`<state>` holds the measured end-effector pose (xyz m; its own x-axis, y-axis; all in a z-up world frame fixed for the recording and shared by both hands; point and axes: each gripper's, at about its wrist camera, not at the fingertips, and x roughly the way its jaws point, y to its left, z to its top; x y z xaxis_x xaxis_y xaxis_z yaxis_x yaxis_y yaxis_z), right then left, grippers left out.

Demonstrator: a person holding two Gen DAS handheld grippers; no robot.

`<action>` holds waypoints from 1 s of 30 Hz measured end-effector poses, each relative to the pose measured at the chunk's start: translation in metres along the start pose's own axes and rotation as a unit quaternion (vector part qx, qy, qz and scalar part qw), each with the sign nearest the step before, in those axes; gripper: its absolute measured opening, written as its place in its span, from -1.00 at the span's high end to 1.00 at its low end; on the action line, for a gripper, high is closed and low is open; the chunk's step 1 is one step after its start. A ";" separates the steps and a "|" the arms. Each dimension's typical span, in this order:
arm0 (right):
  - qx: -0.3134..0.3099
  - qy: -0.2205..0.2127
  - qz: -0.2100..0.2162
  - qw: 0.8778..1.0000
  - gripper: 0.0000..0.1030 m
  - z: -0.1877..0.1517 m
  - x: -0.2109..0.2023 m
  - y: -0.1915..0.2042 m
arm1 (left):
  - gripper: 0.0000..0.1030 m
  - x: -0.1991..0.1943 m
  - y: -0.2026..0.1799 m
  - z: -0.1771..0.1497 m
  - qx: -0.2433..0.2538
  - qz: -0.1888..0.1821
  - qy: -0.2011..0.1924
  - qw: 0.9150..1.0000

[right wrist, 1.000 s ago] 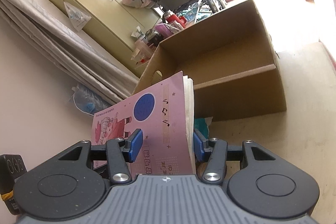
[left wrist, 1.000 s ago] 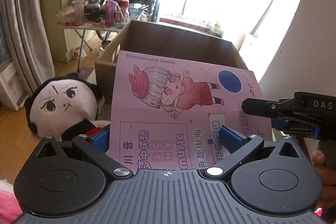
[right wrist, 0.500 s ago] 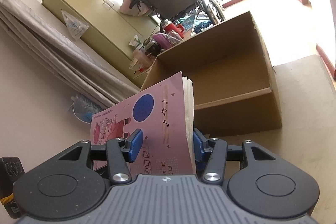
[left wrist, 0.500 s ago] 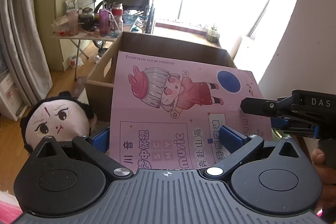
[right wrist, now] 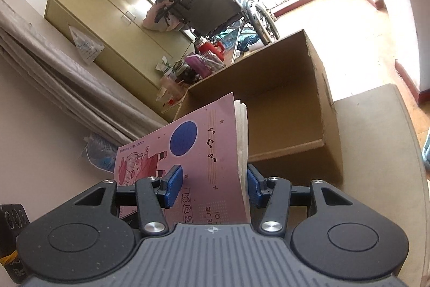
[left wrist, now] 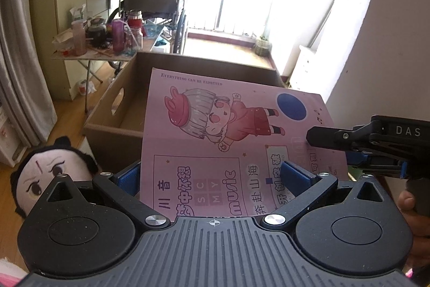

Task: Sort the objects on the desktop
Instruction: 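Carry the pink book with the right gripper over the cardboard box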

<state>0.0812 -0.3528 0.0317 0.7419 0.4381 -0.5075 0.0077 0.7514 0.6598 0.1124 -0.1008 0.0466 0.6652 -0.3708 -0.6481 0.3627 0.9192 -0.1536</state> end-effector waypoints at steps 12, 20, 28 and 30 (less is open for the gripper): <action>0.010 -0.001 -0.002 1.000 -0.04 0.025 0.017 -0.009 | -1.00 0.022 -0.003 0.021 0.007 -0.001 -0.002 1.000; 0.023 0.013 -0.007 1.000 -0.04 0.043 0.050 -0.015 | -1.00 0.047 0.005 0.037 0.010 0.005 0.006 1.000; 0.044 0.023 -0.013 0.999 -0.04 0.069 0.093 -0.028 | -1.00 0.083 0.017 0.060 0.016 0.006 0.020 1.000; 0.051 0.027 -0.016 0.998 -0.04 0.075 0.104 -0.034 | -1.00 0.092 0.019 0.063 0.017 0.006 0.024 1.000</action>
<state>0.2087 -0.3694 -0.0016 0.7032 0.4419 -0.5570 0.1012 0.7132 0.6936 0.2213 -0.1263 0.0307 0.6378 -0.3532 -0.6845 0.3781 0.9178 -0.1214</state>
